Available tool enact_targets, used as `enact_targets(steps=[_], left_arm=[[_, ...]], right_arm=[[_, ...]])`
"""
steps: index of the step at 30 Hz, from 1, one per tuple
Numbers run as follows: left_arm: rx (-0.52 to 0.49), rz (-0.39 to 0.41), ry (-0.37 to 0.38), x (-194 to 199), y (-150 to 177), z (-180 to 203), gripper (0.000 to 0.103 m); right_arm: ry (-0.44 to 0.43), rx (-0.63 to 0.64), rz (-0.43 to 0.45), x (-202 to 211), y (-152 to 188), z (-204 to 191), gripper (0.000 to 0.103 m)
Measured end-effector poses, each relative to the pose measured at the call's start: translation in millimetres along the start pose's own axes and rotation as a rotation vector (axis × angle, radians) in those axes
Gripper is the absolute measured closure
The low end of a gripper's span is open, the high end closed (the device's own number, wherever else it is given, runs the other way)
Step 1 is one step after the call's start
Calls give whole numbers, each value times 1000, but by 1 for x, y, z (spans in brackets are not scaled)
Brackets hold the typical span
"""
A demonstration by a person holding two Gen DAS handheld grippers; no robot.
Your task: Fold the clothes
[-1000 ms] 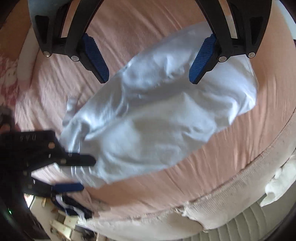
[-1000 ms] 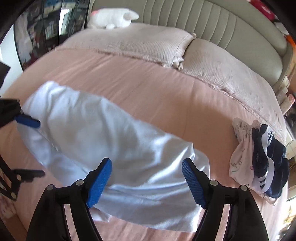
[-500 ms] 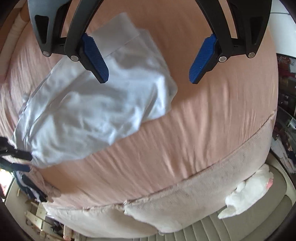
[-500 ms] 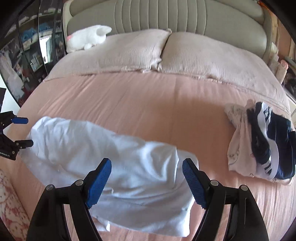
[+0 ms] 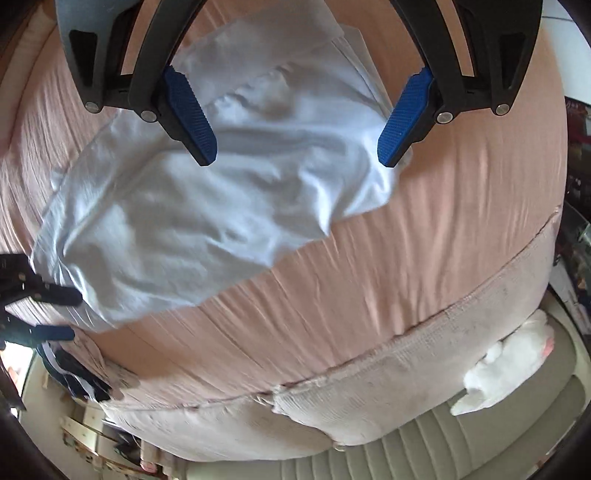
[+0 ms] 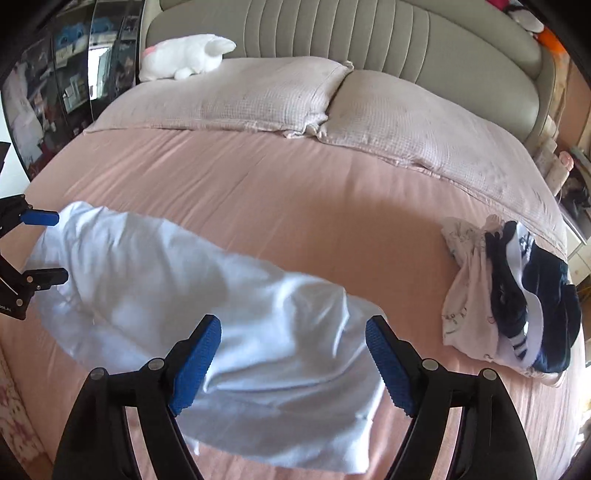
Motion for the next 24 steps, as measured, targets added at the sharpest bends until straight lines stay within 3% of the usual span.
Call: enact_targets(steps=[3,6,8,11,13,15,16,18,22,24], left_arm=[[2,0,5,5,3,2,13],[-28,-78,-33,-25,18,-13,13],[-9,-108,-41,-26,31,-23,13],[37,-15,-88,-4,17,-33,13],[61,37,-6,4,7,-20,13],[35,15,61,0,12,1,13],[15,-9,71,-5,17,8,13],[-40,-102,-9,-21,35,5,13],[50,-72,-9,-2,39,-10,13],[90,-40,9,8,35,-11,13]], right_arm=[[-66,55,2,-11,-2,-29,23],[10,174,-131,-28,29,-31,22],[5,106,-143,-18,28,-13,22],[1,-22,-105,-2,17,10,22],[-3,-29,-74,-5,9,6,21],[-5,-31,-52,-9,3,2,20],[10,12,-107,-19,12,-1,20],[20,62,-159,-27,25,-1,20],[30,-106,-160,-2,30,33,19],[119,-139,-100,11,24,54,18]])
Point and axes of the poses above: each gripper's, at about its wrist camera, not at the fingertips, and x roughly against the way its jaws point, z to its right, y to its underside, the point moved 10 cm from there along -x, roughly the way its jaws point, and after that the axes turned 3 degrees about y, right-handed, at the moved point
